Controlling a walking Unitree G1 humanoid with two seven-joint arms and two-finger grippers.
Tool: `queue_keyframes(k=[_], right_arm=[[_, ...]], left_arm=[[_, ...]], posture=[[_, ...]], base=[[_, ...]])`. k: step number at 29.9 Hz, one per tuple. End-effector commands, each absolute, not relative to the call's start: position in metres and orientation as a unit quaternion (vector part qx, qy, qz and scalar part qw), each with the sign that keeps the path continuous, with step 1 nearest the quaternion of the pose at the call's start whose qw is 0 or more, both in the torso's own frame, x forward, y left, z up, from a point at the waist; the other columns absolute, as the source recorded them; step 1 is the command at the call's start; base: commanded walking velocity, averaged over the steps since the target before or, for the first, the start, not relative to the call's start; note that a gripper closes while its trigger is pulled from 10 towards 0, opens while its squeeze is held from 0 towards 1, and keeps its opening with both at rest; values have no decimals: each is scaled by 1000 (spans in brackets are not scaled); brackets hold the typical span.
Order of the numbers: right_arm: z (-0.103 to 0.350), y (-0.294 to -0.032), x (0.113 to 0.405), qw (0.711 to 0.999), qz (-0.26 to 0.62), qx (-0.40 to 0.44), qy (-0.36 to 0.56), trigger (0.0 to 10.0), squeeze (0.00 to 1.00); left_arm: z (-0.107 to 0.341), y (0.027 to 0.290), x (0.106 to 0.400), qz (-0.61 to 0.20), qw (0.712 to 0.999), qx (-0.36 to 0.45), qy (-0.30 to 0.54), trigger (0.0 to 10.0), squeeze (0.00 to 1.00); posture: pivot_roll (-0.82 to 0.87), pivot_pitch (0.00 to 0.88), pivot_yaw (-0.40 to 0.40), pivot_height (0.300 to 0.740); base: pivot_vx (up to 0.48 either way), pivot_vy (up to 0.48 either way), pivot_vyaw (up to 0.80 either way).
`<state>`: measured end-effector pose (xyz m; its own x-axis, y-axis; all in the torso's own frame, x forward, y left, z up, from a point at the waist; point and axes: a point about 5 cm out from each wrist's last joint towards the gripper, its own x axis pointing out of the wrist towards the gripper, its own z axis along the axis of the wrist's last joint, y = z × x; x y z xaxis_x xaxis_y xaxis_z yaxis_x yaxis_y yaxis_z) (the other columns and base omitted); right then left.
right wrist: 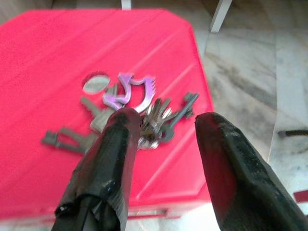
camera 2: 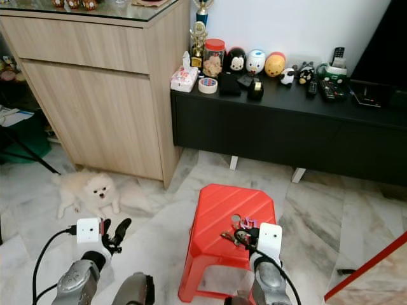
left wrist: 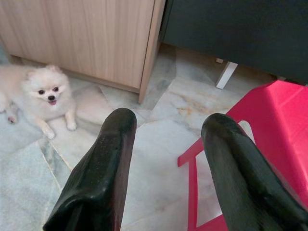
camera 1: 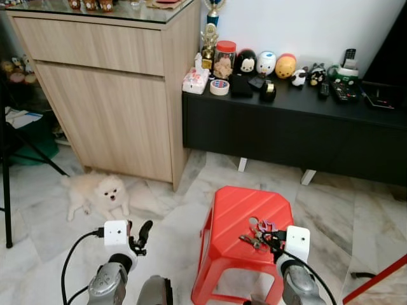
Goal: Hang keys on a hook
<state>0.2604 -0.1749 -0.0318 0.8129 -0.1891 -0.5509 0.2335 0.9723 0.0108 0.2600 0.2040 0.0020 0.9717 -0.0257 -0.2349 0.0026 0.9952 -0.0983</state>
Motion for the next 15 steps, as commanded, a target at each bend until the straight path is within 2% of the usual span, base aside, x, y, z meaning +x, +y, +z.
queue_keyframes(k=[1, 5, 12, 14, 15], right_arm=[[-26, -179, 267, 954, -110, 51, 275, 10000, 0], [-21, -170, 273, 964, -73, 58, 251, 10000, 0], [-22, -164, 270, 965, -63, 65, 248, 10000, 0], [-23, -162, 269, 967, -51, 54, 245, 10000, 0], [-23, -159, 268, 969, -43, 52, 239, 10000, 0]], left_arm=[[5, 202, 264, -13, 992, -43, 119, 10000, 0], [6, 204, 264, -10, 993, -38, 116, 10000, 0], [7, 206, 265, -5, 993, -34, 113, 10000, 0], [7, 206, 265, -5, 993, -34, 112, 10000, 0], [7, 206, 265, -4, 993, -34, 112, 10000, 0]], posture=[[86, 29, -69, 637], [80, 30, -66, 637], [83, 36, -66, 637], [83, 36, -66, 637], [83, 36, -66, 637]], base=[[0, 0, 0], [0, 0, 0], [0, 0, 0], [244, 0, 0], [266, 0, 800]])
